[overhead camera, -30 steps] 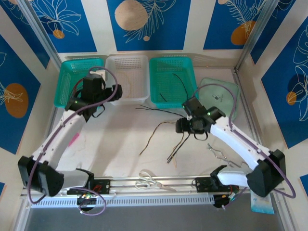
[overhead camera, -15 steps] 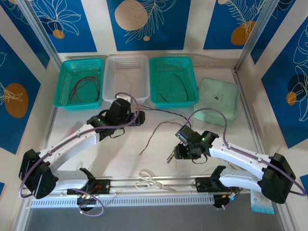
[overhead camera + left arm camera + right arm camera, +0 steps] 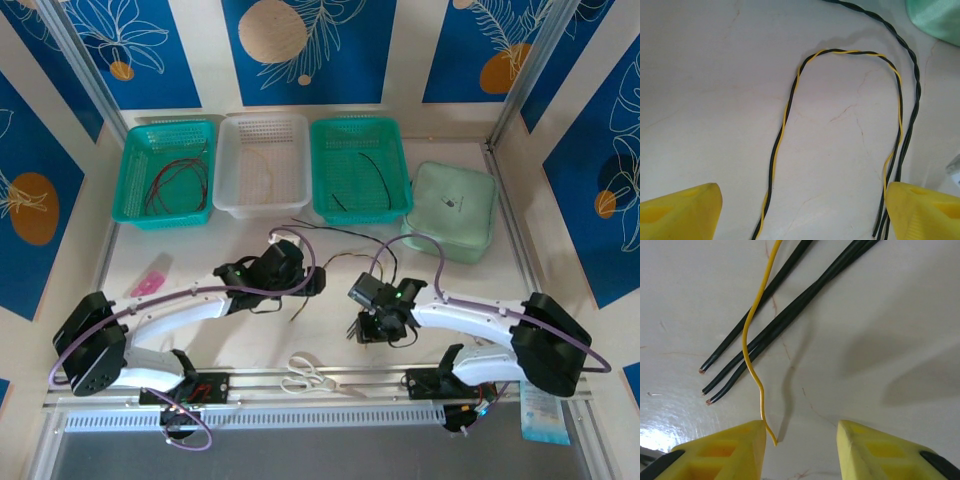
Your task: Untangle the cables
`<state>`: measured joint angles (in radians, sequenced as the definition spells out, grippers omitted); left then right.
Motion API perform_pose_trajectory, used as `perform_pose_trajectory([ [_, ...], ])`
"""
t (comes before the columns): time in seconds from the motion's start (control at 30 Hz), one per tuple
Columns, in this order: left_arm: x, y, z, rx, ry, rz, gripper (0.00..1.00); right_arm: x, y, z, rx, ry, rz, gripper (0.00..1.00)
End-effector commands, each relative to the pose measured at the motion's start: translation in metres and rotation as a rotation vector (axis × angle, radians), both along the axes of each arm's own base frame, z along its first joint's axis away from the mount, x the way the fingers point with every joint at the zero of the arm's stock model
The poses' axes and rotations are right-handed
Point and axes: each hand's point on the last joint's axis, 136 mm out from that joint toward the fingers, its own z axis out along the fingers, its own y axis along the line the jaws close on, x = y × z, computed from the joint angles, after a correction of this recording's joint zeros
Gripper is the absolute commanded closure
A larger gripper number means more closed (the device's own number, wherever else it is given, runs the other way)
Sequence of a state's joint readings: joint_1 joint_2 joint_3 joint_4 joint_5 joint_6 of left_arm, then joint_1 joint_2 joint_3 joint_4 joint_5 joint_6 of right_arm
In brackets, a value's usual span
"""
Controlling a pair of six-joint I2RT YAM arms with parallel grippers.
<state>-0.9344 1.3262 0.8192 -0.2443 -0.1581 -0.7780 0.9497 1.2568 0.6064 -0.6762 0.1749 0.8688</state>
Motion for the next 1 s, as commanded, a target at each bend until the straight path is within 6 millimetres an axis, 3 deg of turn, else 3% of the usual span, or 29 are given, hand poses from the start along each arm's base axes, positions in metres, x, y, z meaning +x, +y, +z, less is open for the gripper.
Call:
perform_pose_trajectory([
  [0.0, -0.004, -0.001, -0.003, -0.013, 0.008, -0.001, 0.16, 0.001, 0.016, 0.003, 0.035, 0.013, 0.009, 0.60],
  [0.33, -0.010, 0.016, -0.005, 0.009, 0.012, 0.033, 0.16, -0.003, 0.021, -0.012, -0.032, 0.072, 0.047, 0.68],
  [0.77, -0.006, 0.021, -0.001, 0.007, -0.011, 0.054, 0.16, -0.002, 0.020, 0.015, -0.018, 0.025, 0.054, 0.68],
  [0.97, -0.006, 0.017, 0.000, -0.002, -0.005, 0.049, 0.16, -0.002, 0.014, 0.005, -0.033, 0.024, 0.040, 0.68],
])
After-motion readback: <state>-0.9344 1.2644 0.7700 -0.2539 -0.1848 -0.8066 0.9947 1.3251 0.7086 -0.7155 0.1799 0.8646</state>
